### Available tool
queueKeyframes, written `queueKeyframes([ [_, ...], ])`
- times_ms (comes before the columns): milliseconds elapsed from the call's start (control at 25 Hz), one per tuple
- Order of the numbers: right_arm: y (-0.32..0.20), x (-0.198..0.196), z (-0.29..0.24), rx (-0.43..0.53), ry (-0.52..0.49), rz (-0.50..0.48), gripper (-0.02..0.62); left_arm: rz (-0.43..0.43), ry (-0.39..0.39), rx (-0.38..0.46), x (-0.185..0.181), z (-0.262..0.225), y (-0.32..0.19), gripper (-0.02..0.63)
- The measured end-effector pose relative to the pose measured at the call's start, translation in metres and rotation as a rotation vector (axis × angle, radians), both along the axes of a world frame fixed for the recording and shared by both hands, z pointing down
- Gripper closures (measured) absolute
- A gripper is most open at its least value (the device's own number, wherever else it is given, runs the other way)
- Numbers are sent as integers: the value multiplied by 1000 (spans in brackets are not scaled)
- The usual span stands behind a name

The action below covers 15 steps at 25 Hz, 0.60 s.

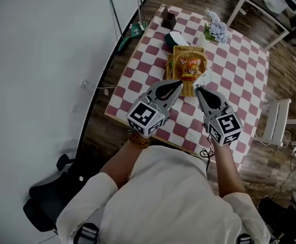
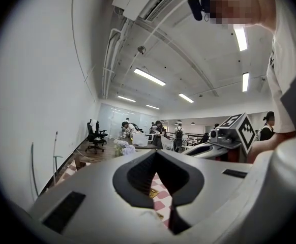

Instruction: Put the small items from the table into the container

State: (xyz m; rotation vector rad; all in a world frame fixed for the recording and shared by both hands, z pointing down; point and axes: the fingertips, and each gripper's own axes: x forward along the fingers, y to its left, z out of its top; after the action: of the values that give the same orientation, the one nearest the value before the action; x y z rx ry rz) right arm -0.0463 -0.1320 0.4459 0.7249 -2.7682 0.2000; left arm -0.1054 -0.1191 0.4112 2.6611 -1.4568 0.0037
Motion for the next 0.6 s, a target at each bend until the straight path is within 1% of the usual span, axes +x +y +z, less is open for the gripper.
queueKeyframes([
  [160, -35, -19, 36, -38, 97, -18, 569, 6, 7, -22, -9, 19, -24, 577],
  [360, -74, -34, 83, -97, 212, -25, 569, 16, 12, -47, -11, 43, -51, 577],
  [520, -93, -43, 116, -143, 311, -41, 569, 34, 6, -79, -6, 64, -70, 577],
  [600, -99, -47, 130, -172, 344, -52, 569, 43, -1, -90, -3, 72, -78, 577],
])
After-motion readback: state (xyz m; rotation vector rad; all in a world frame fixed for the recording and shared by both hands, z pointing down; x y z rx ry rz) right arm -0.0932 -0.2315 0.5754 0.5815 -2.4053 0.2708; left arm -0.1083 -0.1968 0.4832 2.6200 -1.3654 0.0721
